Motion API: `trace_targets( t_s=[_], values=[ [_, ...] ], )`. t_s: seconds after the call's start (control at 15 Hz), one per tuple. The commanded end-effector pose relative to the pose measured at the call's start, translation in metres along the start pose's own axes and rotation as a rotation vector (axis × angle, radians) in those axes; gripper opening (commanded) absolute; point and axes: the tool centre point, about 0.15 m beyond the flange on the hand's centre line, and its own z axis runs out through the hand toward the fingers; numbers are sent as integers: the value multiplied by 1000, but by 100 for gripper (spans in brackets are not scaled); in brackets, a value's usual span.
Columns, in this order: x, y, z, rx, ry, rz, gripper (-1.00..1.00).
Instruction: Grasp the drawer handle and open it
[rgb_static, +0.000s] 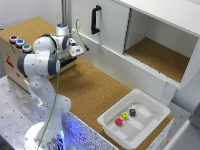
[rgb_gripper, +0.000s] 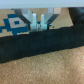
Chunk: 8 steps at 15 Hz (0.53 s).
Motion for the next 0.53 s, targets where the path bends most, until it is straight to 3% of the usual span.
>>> trace_targets(
  t_s=[0.0,0.47],
  values=[
    [-53,3,3,20,93,-18,-100],
    [-97,29,7,4,51,40,-100]
  ],
)
